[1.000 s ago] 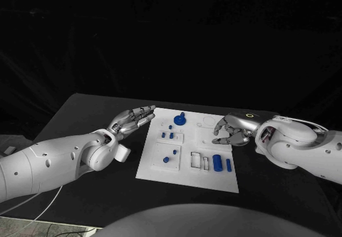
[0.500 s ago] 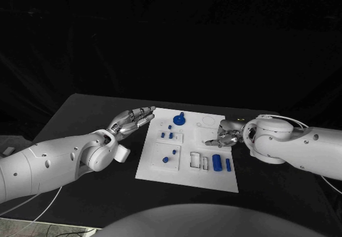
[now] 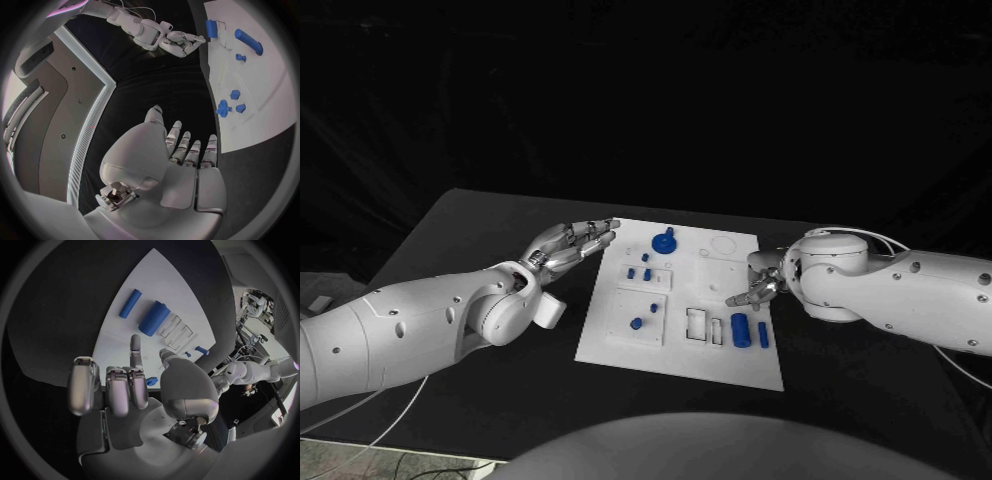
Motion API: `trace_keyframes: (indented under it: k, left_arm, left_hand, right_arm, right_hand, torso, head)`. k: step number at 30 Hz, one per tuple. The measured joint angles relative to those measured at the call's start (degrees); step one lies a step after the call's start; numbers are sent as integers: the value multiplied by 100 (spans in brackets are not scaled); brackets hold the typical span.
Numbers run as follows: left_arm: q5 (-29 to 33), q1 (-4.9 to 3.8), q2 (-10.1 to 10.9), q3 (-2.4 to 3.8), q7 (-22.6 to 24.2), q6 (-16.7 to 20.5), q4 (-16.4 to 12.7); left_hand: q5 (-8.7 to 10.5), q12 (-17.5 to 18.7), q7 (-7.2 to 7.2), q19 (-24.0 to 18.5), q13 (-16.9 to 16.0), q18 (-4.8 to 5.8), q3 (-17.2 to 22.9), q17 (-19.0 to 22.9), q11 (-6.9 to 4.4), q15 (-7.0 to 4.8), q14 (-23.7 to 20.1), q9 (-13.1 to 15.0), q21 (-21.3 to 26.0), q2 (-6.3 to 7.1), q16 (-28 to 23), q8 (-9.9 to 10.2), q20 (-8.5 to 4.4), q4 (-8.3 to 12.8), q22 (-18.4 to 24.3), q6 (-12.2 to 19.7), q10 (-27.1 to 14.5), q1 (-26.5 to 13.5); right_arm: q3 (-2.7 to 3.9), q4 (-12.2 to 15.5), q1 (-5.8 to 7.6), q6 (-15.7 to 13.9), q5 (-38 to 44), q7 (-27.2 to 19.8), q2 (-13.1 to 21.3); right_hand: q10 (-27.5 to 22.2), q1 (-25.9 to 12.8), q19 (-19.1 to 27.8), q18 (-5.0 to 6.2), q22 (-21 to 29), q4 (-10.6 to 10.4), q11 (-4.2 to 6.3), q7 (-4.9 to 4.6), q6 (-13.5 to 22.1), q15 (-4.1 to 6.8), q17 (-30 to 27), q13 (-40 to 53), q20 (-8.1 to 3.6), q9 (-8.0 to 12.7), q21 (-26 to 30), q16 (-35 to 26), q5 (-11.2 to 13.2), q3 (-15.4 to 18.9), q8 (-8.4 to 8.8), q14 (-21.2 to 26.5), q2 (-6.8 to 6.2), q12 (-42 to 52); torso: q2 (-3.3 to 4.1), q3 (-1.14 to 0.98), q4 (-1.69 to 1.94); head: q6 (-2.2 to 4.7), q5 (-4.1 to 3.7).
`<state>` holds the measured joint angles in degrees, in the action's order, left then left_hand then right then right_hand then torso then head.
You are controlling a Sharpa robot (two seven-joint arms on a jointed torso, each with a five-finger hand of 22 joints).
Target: Assemble the parts on the task board
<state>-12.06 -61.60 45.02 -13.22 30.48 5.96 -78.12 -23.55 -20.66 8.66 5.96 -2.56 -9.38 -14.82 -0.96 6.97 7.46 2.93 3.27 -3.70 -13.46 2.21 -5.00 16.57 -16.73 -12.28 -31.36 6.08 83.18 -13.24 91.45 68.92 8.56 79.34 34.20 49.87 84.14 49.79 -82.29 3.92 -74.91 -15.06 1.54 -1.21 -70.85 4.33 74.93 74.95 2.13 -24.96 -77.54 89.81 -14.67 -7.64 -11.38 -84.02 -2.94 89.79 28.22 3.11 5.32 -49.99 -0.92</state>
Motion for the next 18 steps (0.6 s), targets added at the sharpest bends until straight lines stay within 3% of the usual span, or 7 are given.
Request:
trace_keyframes:
  k: [6,18]
  left_arm:
    - [0,3,0,0,-8,-35,16]
    - [0,10,-12,0,-28,-76,22]
  left_hand:
    - [14,-17,1,0,0,0,-15,0,0,0,0,0,0,-20,0,0,0,-15,0,-17,0,-20]
    - [14,-17,1,0,1,0,-15,-5,18,0,0,-1,0,-20,0,0,0,-15,1,-17,18,-20]
  right_arm:
    - [-1,-73,3,186,-32,126,-42]
    - [-2,-235,-23,258,-220,205,-164]
  right_hand:
    - [0,91,0,0,0,77,0,-21,-20,0,0,-1,0,66,44,0,-297,-77,87,0,-11,0]
    - [0,158,35,1,-2,155,0,-85,44,0,-1,-1,35,101,89,0,-343,-108,194,0,-17,0]
  torso:
    - [0,-1,-2]
    - [0,-2,-5]
  head:
    - [0,13]
    - [0,4]
